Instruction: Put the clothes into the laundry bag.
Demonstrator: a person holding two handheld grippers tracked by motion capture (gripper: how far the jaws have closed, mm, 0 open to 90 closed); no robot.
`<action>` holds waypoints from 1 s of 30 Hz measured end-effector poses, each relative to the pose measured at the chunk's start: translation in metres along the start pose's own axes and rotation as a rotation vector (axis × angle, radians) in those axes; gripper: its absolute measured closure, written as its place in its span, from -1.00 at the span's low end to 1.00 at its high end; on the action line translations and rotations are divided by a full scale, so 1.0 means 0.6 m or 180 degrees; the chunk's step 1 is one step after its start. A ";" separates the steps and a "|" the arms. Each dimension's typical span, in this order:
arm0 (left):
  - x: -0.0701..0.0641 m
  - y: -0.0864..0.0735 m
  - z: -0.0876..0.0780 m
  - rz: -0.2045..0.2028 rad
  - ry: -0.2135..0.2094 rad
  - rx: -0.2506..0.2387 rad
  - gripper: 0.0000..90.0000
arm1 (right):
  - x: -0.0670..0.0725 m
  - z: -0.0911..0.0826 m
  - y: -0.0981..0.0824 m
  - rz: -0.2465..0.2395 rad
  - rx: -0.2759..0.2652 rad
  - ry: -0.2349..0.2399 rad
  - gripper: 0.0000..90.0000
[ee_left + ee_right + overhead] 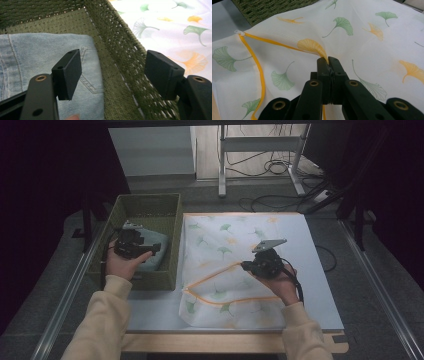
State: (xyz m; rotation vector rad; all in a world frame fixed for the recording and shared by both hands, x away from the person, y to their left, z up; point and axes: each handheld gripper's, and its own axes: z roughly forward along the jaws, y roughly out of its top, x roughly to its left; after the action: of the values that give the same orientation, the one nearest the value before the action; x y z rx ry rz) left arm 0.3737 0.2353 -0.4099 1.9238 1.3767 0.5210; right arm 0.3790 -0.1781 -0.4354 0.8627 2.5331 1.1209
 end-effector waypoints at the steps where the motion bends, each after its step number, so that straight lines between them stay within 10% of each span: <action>1: 0.001 0.001 0.002 0.0006 0.0010 0.0013 -0.34 | 0.000 0.000 0.000 0.0001 0.0000 0.0000 0.96; 30: 0.026 0.011 0.073 0.0071 0.0207 0.0272 -0.46 | -0.003 0.004 -0.003 0.0023 0.0016 0.0011 0.95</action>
State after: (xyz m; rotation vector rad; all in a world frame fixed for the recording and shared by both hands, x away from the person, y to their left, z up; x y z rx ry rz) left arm 0.4131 0.2349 -0.4356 2.0085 1.4410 0.5478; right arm 0.3806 -0.1785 -0.4380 0.8727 2.5385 1.1197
